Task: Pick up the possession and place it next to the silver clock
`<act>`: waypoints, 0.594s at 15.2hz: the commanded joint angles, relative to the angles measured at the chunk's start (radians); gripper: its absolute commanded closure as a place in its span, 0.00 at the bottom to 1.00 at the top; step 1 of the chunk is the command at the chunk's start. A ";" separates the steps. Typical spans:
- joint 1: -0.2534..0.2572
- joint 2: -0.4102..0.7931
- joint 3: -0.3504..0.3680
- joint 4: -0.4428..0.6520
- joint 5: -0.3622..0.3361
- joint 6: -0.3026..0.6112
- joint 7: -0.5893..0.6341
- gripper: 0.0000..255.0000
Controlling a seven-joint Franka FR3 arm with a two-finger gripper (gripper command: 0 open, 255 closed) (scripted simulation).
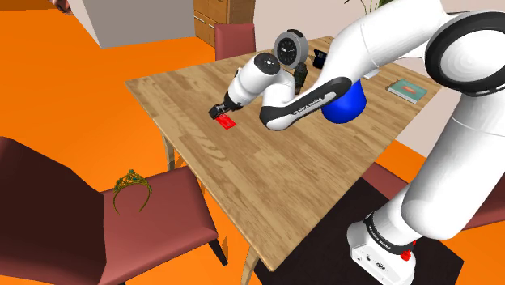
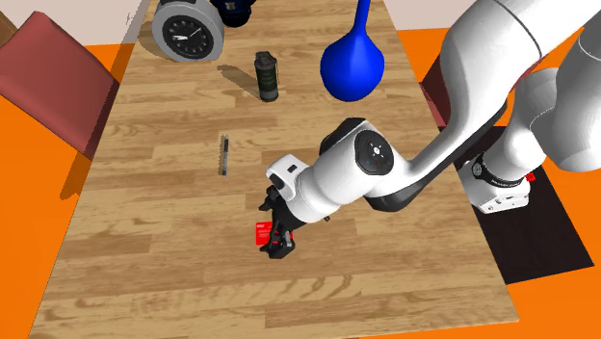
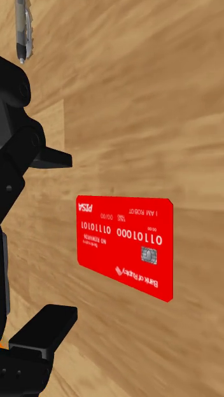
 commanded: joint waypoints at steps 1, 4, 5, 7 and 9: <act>0.015 0.033 -0.017 0.026 -0.028 0.005 0.023 0.00; 0.031 0.072 -0.038 0.056 -0.057 0.015 0.046 0.00; 0.031 0.072 -0.038 0.056 -0.057 0.015 0.046 0.00; 0.031 0.072 -0.038 0.056 -0.057 0.015 0.046 0.00; 0.031 0.072 -0.038 0.056 -0.057 0.015 0.046 0.00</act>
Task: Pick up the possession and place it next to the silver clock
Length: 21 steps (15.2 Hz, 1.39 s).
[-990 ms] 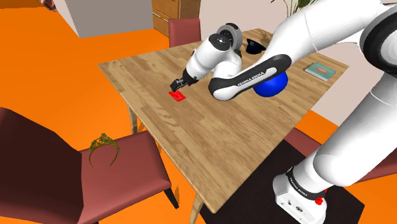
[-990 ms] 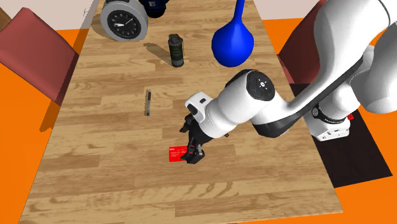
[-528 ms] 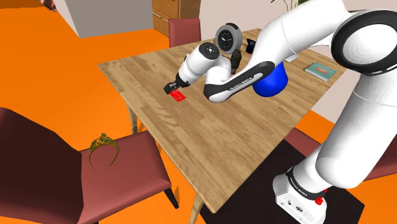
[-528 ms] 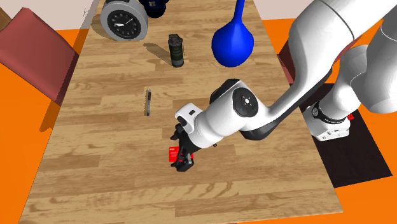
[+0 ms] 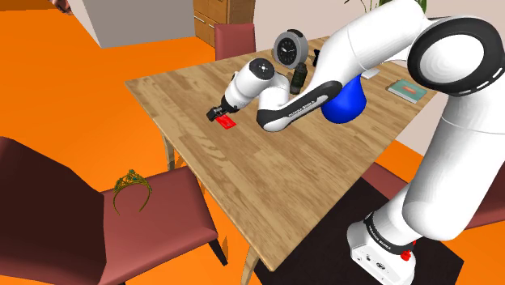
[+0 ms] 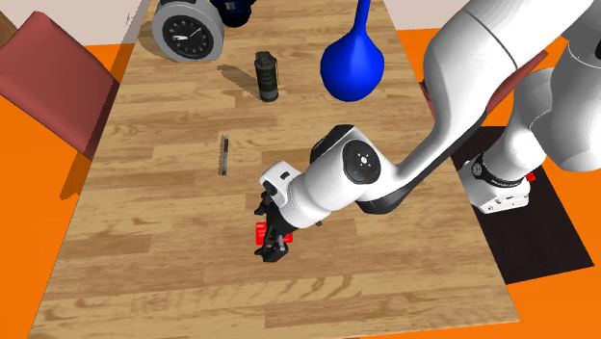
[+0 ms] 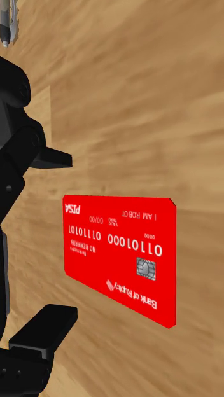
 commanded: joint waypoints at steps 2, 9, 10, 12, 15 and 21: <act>0.000 0.000 0.000 0.000 0.000 0.000 0.000 0.00; 0.000 -0.004 0.005 0.001 0.006 -0.006 -0.003 1.00; -0.001 -0.004 0.006 0.001 0.007 -0.006 -0.005 1.00; 0.000 0.000 0.000 0.000 0.000 0.000 0.000 1.00; -0.027 -0.029 0.036 -0.004 0.053 -0.025 -0.051 1.00; -0.075 -0.084 0.100 -0.006 0.157 -0.077 -0.147 1.00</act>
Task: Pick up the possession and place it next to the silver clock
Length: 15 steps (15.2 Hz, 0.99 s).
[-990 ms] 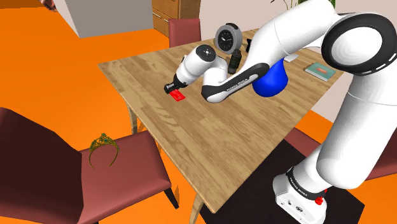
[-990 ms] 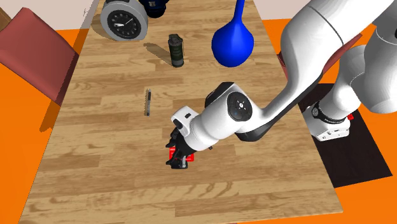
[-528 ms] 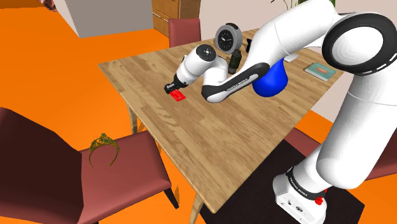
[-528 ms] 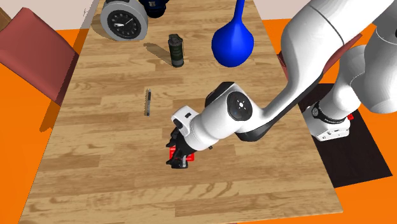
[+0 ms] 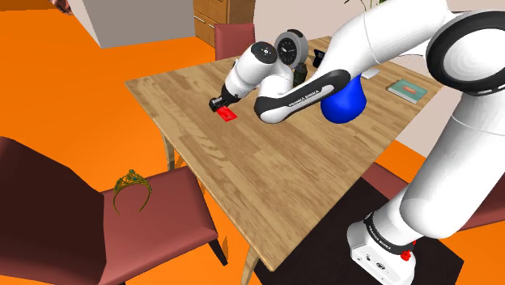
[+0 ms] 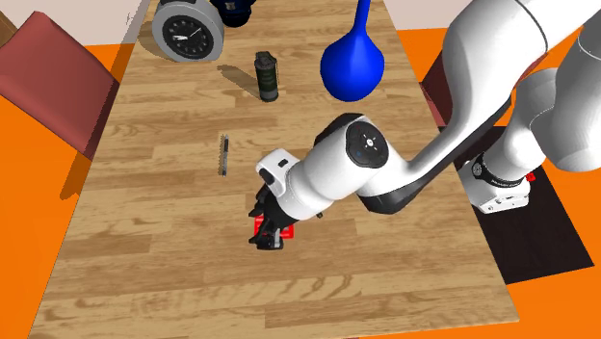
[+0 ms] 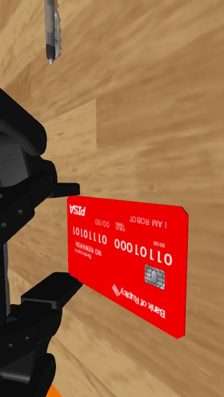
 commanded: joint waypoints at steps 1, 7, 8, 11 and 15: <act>-0.014 -0.019 0.019 -0.003 0.033 -0.016 -0.029 1.00; -0.048 -0.070 0.067 0.008 0.131 -0.071 -0.116 1.00; -0.052 -0.078 0.073 0.011 0.146 -0.081 -0.129 1.00; -0.064 -0.101 0.091 0.021 0.191 -0.110 -0.168 1.00; -0.076 -0.130 0.110 0.039 0.245 -0.151 -0.215 1.00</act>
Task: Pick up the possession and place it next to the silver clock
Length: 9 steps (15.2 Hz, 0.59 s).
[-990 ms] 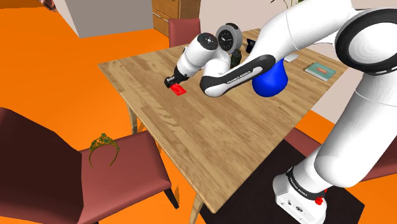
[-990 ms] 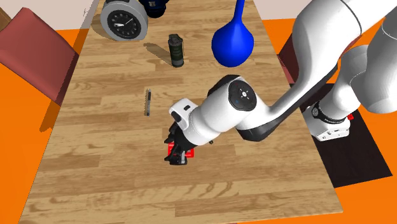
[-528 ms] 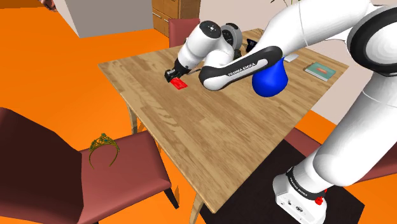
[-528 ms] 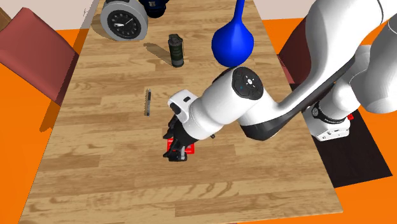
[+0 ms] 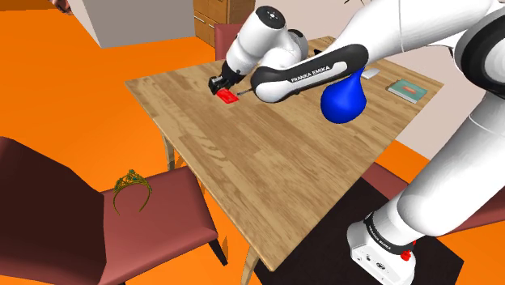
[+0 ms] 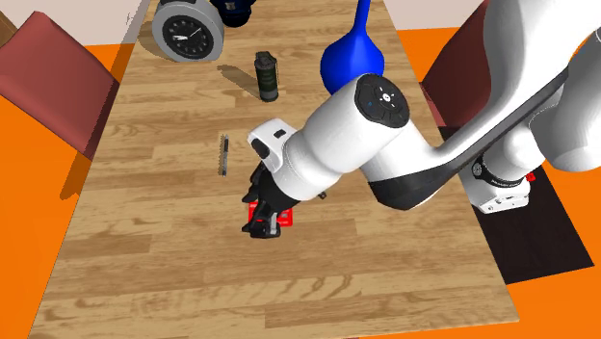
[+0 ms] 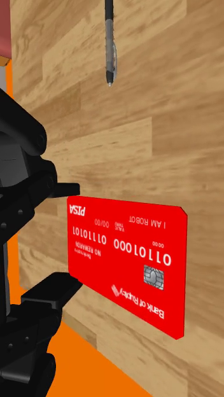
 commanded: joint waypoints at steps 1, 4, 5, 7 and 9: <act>-0.006 -0.017 0.009 0.006 0.027 -0.020 -0.022 1.00; -0.011 -0.036 0.018 0.023 0.063 -0.052 -0.053 1.00; -0.013 -0.042 0.021 0.029 0.074 -0.063 -0.062 1.00; -0.015 -0.053 0.025 0.042 0.095 -0.085 -0.081 1.00; -0.018 -0.064 0.029 0.056 0.114 -0.107 -0.097 1.00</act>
